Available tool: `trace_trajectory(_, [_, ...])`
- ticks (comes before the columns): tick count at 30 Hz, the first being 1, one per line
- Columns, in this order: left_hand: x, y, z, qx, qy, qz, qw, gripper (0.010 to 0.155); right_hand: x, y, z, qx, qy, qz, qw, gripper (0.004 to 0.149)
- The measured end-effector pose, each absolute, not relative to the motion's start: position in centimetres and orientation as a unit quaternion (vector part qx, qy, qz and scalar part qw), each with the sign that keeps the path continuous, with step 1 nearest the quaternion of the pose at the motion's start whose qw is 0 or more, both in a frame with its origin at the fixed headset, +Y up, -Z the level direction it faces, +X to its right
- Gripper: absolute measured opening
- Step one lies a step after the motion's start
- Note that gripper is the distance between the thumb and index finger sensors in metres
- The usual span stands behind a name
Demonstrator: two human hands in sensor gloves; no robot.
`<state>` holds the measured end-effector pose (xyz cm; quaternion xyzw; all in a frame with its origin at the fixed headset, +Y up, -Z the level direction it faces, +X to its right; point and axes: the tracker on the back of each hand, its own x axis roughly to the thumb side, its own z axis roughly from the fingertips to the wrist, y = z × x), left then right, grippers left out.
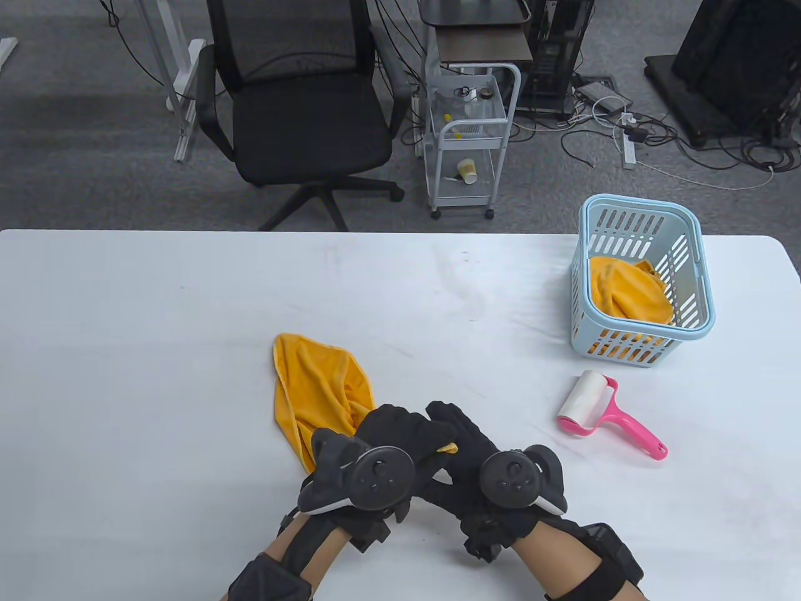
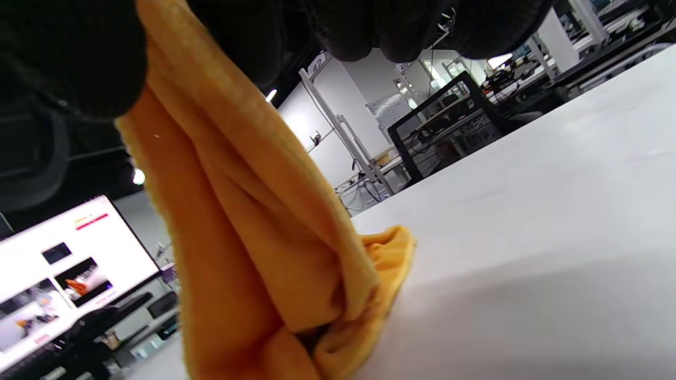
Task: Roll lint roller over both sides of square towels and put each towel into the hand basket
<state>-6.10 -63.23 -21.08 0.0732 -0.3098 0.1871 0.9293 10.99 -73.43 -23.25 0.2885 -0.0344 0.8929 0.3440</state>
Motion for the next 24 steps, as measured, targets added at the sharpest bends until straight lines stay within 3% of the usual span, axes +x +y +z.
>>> trace_trajectory(3, [-6.1,-63.6,-21.1,0.077,-0.321,0.179,0.927,0.039,10.8,-73.6,-23.2,0.267,-0.041,0.888,0.372,0.051])
trace_trajectory(15, [-9.6,-64.0,-22.4,0.062,-0.339,0.291,0.892,0.035,14.3,-73.2,-25.1,0.18,-0.091,0.921,0.332,0.044])
trace_trajectory(20, [-9.8,-62.0,-21.6,0.055,-0.378,0.372,0.846,0.034,13.4,-73.0,-24.7,0.201,-0.103,0.934,0.278,0.046])
trace_trajectory(24, [-11.4,-59.3,-21.2,0.089,-0.378,0.387,0.837,0.034,14.3,-73.2,-25.5,0.172,-0.096,0.938,0.285,0.045])
